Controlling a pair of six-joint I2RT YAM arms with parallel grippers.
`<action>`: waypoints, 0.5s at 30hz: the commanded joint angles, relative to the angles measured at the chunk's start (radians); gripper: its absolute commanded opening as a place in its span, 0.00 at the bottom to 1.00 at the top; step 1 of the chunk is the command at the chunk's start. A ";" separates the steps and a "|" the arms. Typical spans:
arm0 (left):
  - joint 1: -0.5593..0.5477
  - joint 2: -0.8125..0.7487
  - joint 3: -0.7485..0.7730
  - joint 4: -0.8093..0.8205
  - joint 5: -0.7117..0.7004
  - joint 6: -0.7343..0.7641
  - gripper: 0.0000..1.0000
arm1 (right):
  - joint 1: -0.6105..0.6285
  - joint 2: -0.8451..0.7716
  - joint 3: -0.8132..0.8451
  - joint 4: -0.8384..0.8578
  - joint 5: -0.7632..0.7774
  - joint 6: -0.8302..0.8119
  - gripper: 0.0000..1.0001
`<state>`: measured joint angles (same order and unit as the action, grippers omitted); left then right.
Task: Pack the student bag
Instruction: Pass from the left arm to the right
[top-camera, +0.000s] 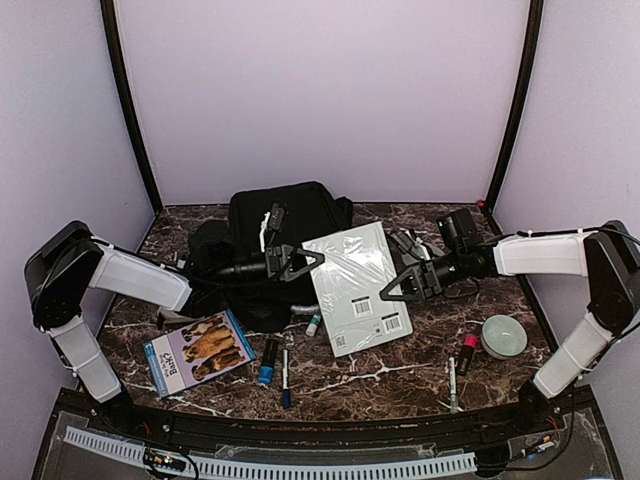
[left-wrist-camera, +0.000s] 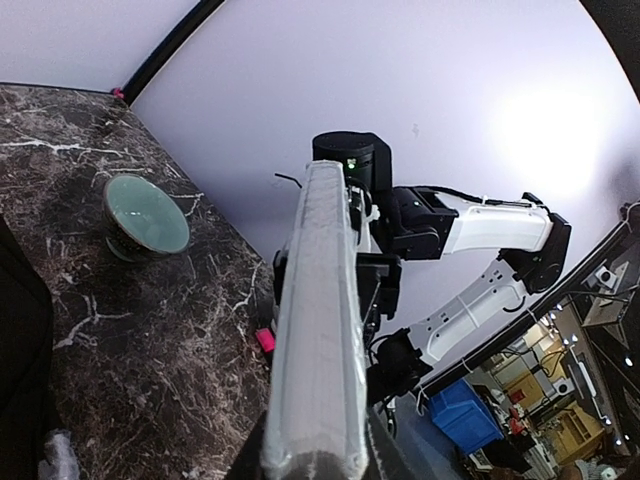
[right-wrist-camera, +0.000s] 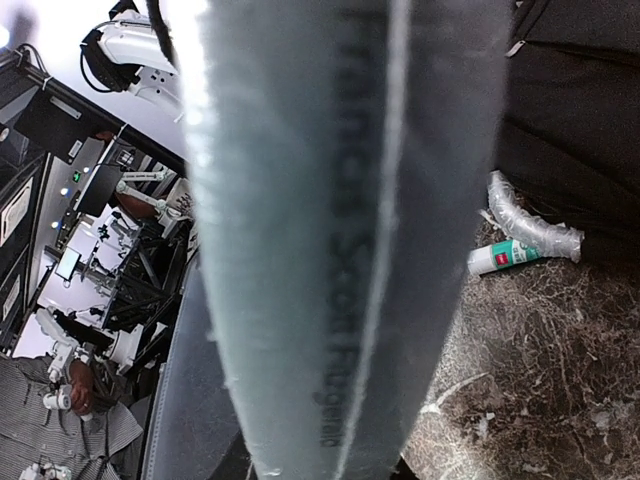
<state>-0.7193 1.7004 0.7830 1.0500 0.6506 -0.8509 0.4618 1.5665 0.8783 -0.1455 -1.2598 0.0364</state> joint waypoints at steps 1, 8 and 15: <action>0.032 -0.022 -0.012 -0.008 -0.076 0.025 0.34 | -0.005 -0.033 0.009 0.079 0.016 0.072 0.00; 0.052 -0.100 0.212 -0.693 -0.177 0.386 0.54 | -0.162 -0.049 0.069 -0.075 0.025 -0.069 0.00; 0.032 -0.040 0.451 -1.248 -0.444 0.789 0.51 | -0.298 -0.102 0.093 -0.151 0.115 -0.173 0.00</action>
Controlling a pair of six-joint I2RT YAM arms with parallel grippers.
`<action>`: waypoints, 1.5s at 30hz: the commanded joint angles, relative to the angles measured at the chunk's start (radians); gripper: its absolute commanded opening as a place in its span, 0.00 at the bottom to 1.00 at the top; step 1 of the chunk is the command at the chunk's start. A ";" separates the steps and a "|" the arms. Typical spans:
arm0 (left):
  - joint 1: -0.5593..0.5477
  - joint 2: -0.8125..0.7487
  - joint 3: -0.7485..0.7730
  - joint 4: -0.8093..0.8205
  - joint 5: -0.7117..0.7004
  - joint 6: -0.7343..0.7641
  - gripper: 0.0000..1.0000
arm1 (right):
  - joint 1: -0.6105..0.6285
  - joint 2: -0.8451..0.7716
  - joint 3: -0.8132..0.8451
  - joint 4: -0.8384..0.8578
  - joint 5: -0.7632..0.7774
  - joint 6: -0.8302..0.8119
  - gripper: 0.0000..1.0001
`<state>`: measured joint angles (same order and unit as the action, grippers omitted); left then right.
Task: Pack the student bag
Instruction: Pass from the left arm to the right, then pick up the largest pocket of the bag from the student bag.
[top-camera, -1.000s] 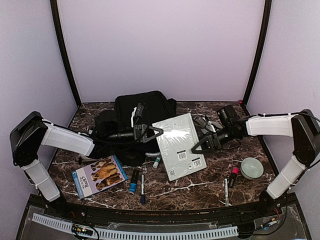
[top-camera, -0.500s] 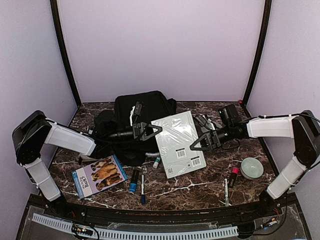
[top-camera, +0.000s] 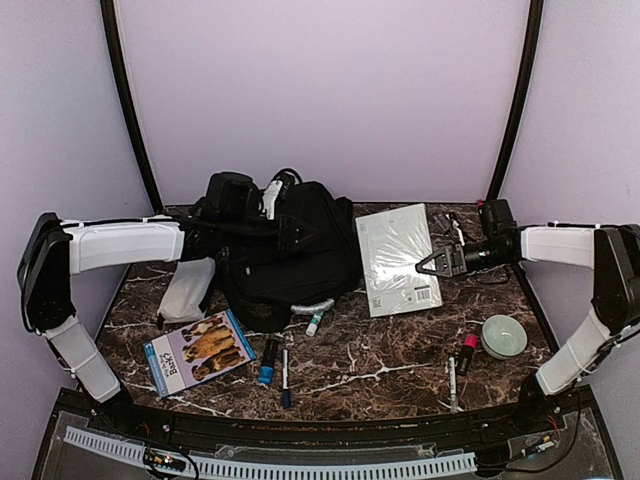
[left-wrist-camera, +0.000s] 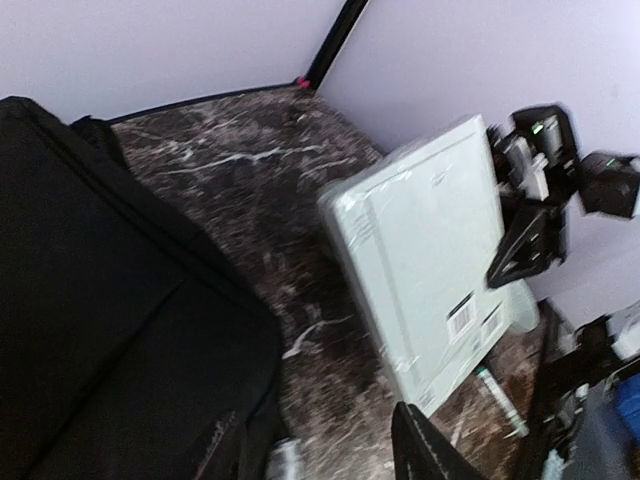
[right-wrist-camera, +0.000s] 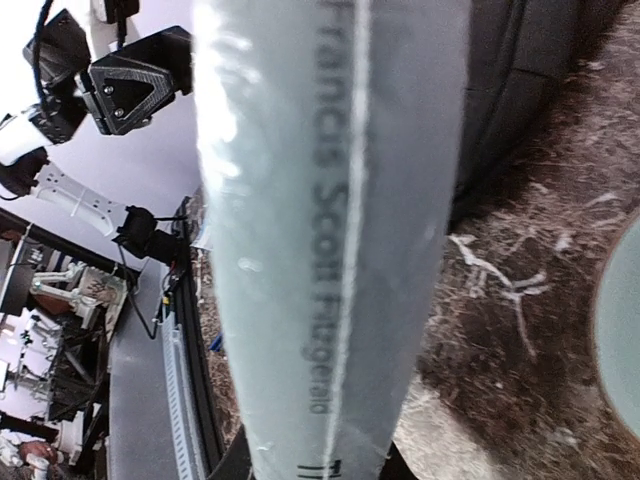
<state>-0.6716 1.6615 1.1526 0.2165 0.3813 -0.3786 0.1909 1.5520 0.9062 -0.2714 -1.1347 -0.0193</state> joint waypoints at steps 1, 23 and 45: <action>-0.026 0.013 0.107 -0.467 -0.211 0.378 0.51 | -0.030 -0.096 0.069 -0.042 0.007 -0.146 0.00; -0.163 0.369 0.461 -0.805 -0.555 0.695 0.66 | -0.080 -0.152 0.047 -0.059 0.035 -0.181 0.00; -0.163 0.416 0.448 -0.701 -0.639 0.796 0.64 | -0.082 -0.144 0.041 -0.039 0.059 -0.165 0.00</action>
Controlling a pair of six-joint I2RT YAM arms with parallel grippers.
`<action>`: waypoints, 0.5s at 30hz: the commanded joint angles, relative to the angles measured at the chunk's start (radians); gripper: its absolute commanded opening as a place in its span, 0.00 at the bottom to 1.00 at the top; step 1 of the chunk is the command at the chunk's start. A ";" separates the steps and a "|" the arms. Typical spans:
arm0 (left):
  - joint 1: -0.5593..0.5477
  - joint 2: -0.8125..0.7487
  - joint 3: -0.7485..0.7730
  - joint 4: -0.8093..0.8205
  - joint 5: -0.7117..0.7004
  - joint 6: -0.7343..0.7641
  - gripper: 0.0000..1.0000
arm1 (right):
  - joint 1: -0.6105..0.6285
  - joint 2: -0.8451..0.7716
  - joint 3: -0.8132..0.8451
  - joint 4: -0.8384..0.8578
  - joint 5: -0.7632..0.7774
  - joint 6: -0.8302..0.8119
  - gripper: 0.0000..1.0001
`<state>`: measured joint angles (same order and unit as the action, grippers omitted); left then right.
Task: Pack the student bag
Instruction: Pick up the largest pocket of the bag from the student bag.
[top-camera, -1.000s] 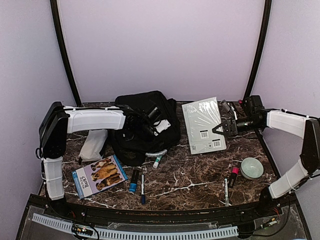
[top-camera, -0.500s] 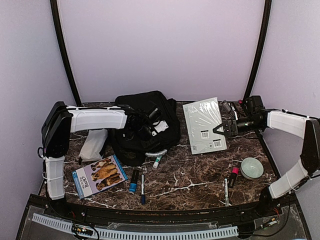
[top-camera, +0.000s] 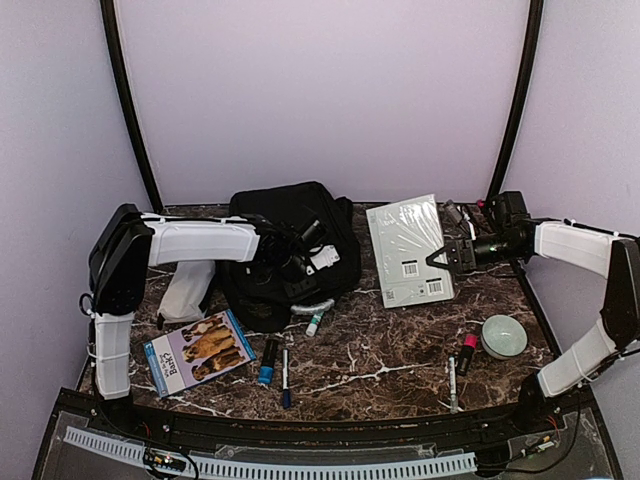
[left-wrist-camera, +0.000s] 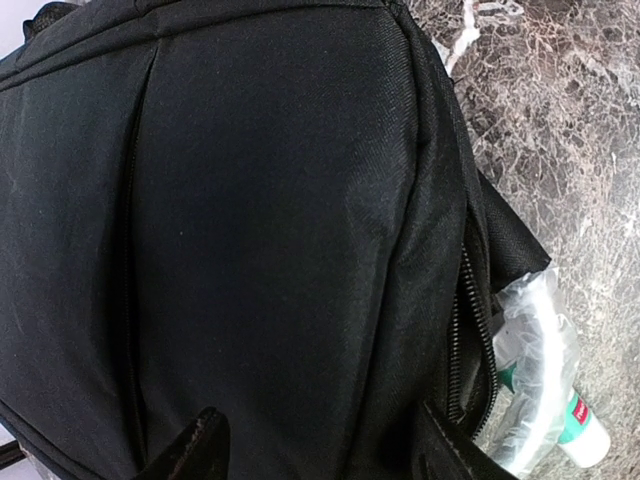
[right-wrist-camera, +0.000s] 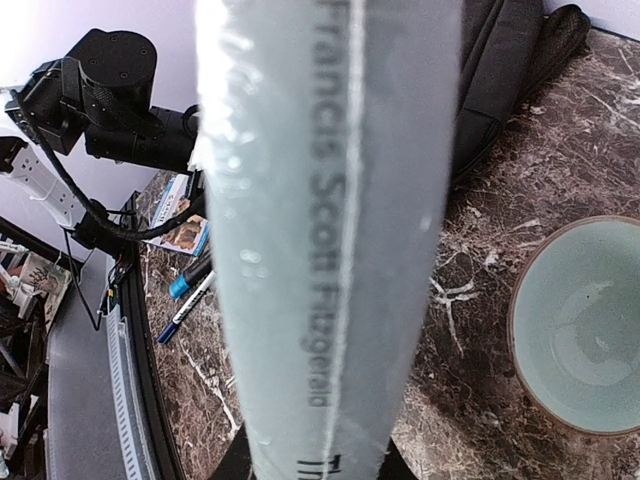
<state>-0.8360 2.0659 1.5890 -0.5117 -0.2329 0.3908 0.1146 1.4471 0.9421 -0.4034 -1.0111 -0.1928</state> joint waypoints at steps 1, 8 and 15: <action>0.002 0.020 0.014 0.025 -0.027 0.030 0.66 | -0.006 -0.038 0.005 0.093 -0.065 0.009 0.00; 0.002 0.056 0.028 0.045 -0.101 0.047 0.64 | -0.005 -0.051 0.003 0.092 -0.047 0.003 0.00; 0.002 0.033 0.104 0.027 -0.106 0.023 0.13 | -0.006 -0.089 0.035 0.101 0.084 0.027 0.00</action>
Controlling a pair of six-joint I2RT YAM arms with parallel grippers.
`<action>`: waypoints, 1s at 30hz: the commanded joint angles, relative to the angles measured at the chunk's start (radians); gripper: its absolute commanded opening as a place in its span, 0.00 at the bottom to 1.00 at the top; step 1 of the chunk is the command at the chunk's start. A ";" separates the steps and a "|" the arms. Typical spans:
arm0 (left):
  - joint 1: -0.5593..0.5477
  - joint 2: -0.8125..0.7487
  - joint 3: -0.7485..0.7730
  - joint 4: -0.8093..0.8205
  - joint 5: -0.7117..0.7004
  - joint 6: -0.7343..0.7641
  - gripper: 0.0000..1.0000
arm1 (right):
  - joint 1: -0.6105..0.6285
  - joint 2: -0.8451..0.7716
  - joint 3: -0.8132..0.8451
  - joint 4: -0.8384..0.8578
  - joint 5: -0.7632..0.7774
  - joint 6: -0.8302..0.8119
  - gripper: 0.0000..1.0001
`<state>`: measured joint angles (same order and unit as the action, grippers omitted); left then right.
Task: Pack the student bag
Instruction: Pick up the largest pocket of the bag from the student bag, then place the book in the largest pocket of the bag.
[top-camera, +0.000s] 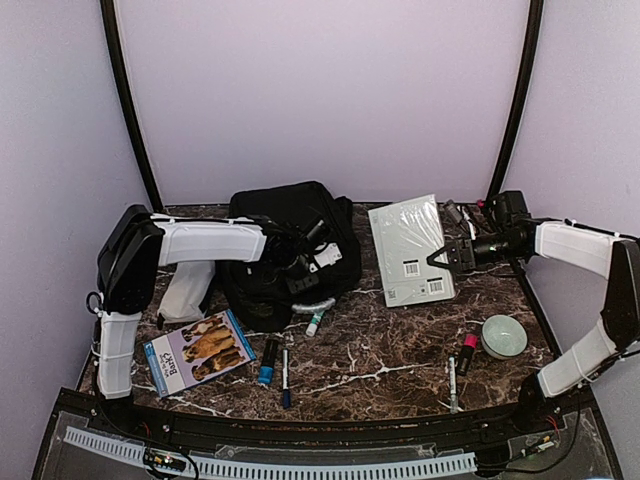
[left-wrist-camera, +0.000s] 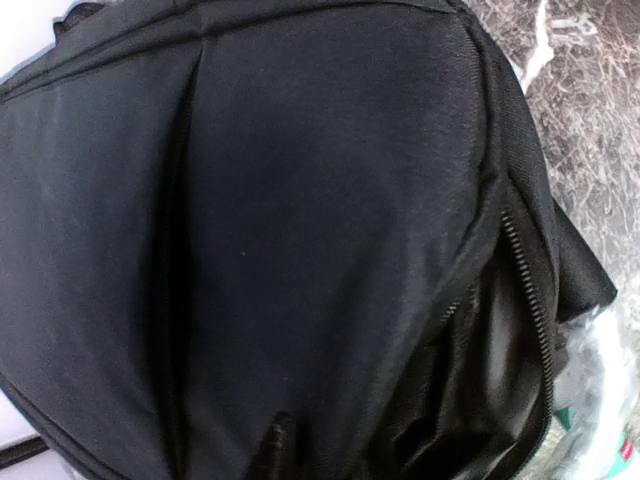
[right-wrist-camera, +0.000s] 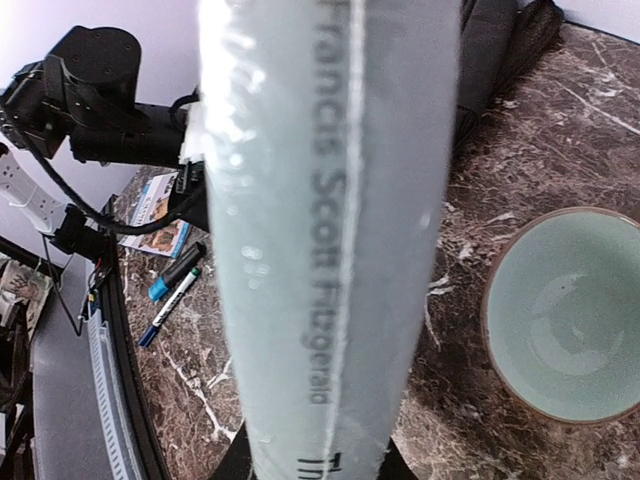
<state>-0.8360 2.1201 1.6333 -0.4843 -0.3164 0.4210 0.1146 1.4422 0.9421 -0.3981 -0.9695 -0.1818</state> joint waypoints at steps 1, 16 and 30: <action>0.002 -0.036 0.063 0.006 -0.020 -0.006 0.09 | -0.005 -0.100 0.044 0.108 0.070 0.037 0.00; 0.058 -0.271 0.010 0.244 -0.060 0.024 0.00 | 0.081 -0.022 0.323 -0.204 0.012 0.093 0.00; 0.168 -0.350 -0.034 0.317 0.189 -0.227 0.00 | 0.371 0.217 0.340 -0.274 -0.155 0.116 0.00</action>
<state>-0.6979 1.8244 1.6142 -0.2798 -0.2382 0.3244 0.4343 1.6299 1.2701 -0.7223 -0.9714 -0.1062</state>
